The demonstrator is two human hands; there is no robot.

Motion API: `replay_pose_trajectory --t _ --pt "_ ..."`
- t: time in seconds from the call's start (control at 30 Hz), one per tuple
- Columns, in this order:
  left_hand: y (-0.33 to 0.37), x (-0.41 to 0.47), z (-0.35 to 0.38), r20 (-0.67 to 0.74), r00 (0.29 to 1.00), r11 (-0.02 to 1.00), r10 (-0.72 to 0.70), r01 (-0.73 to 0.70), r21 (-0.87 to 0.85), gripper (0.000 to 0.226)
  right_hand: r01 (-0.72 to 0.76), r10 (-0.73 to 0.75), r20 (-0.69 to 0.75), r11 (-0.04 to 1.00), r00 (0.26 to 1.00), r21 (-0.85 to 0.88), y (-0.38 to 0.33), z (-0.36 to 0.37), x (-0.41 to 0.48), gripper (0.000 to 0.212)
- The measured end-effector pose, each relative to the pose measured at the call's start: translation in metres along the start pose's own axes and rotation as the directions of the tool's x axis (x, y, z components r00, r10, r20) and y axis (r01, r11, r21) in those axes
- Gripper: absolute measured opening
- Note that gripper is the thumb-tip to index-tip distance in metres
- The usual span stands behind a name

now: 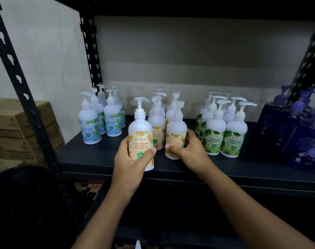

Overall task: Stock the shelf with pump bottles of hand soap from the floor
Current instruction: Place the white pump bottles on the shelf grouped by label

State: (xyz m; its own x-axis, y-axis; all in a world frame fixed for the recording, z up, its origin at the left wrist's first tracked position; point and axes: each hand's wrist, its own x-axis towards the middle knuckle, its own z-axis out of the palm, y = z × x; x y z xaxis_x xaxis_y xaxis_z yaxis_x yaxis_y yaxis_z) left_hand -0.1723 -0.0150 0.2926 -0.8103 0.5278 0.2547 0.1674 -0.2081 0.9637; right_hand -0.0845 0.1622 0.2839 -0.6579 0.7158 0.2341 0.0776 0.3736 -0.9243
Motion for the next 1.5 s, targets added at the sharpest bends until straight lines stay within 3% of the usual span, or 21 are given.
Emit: replay_pose_trajectory --t 0.17,0.37,0.5,0.77,1.17,1.4,1.43,1.5 --pt "-0.001 -0.006 -0.006 -0.026 0.999 1.0 -0.022 0.022 -0.006 0.044 -0.015 0.006 -0.07 0.991 0.998 -0.133 0.001 0.0 -0.003 0.092" --pt "-0.003 -0.013 -0.008 -0.036 0.998 0.999 -0.047 0.046 -0.012 0.048 -0.113 0.096 -0.127 0.985 0.987 -0.133 0.004 0.003 0.001 0.073" --pt "-0.003 -0.015 -0.007 -0.031 0.998 0.999 -0.046 0.045 -0.02 0.047 -0.159 0.142 -0.15 0.981 0.978 -0.11 0.006 0.005 0.009 0.074" --pt "-0.003 -0.016 -0.01 -0.038 0.998 0.999 -0.047 0.046 -0.025 0.047 -0.17 0.14 -0.168 0.968 0.976 -0.184 0.011 0.011 0.02 0.099" --pt "-0.006 -0.018 -0.013 -0.033 0.998 0.998 -0.054 0.054 -0.017 0.047 -0.172 0.139 -0.15 0.956 0.979 -0.236 0.001 0.01 0.015 0.076" --pt "0.0 -0.024 -0.018 -0.037 0.997 0.998 -0.063 0.064 0.016 0.042 -0.201 0.173 -0.146 0.958 0.974 -0.206 -0.002 0.006 0.006 0.105" --pt "0.001 -0.026 -0.02 -0.031 0.998 0.998 -0.059 0.06 0.023 0.04 -0.205 0.179 -0.133 0.954 0.975 -0.22 -0.007 0.005 0.001 0.103" --pt "0.002 -0.027 -0.022 -0.01 0.999 0.998 -0.046 0.046 0.044 0.037 -0.177 0.153 -0.099 0.928 0.983 -0.326 -0.016 0.001 -0.013 0.077"
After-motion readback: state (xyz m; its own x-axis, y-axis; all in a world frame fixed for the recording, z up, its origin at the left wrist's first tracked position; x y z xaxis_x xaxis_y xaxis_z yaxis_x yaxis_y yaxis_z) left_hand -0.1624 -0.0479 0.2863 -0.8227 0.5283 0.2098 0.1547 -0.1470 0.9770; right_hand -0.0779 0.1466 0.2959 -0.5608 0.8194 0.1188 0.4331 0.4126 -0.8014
